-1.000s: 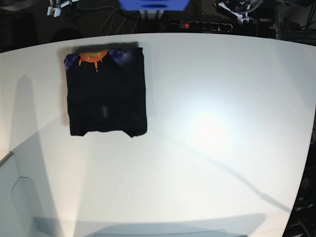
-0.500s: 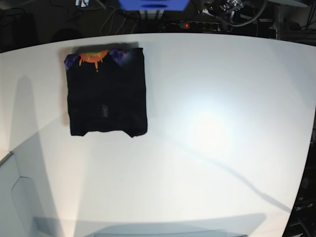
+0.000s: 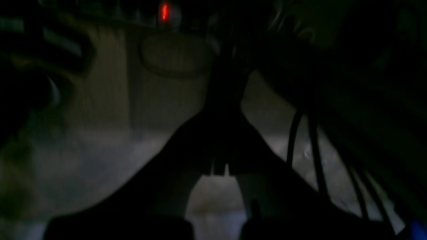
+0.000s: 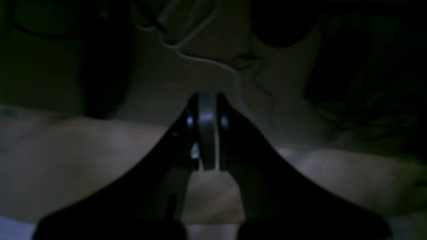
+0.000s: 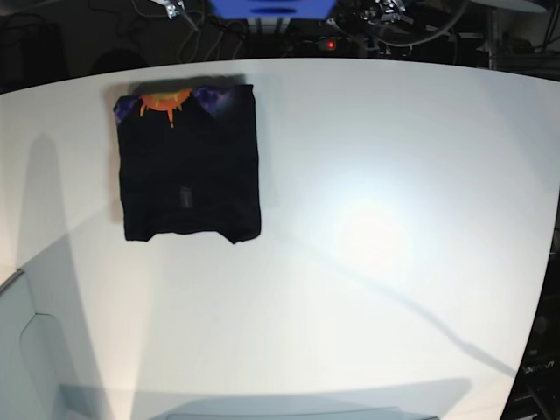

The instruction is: Fold the T-shirt properly

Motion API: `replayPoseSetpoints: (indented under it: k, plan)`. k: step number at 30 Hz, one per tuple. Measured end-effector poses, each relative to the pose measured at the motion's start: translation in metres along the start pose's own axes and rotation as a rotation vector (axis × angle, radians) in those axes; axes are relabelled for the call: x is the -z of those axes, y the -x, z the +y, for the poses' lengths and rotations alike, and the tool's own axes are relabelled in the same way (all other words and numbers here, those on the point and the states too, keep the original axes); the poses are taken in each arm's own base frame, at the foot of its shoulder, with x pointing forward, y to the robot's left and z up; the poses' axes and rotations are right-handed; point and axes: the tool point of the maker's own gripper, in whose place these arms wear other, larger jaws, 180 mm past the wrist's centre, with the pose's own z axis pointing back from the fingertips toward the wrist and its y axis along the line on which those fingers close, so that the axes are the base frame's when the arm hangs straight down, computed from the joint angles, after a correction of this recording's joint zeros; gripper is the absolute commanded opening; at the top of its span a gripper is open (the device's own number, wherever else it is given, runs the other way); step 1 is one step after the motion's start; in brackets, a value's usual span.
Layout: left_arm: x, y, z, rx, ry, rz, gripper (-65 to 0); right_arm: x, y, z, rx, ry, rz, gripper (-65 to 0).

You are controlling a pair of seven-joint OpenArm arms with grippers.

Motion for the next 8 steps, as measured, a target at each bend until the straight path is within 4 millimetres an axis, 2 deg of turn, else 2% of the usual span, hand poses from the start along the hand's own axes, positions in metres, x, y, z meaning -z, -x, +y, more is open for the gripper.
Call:
replayPoseSetpoints:
  k: [3,8]
  plan:
    - [0.0004,-0.0022,-0.0025,0.040,0.009,-0.007,-65.0,0.0012,-0.0057,-0.0066,-0.034,0.039,-0.014,-65.0]
    - [0.0007,0.0046,-0.0078,0.107,0.028,0.019,-65.0,0.0013,-0.0060,-0.0052,-0.024,0.039,-0.011,-65.0]
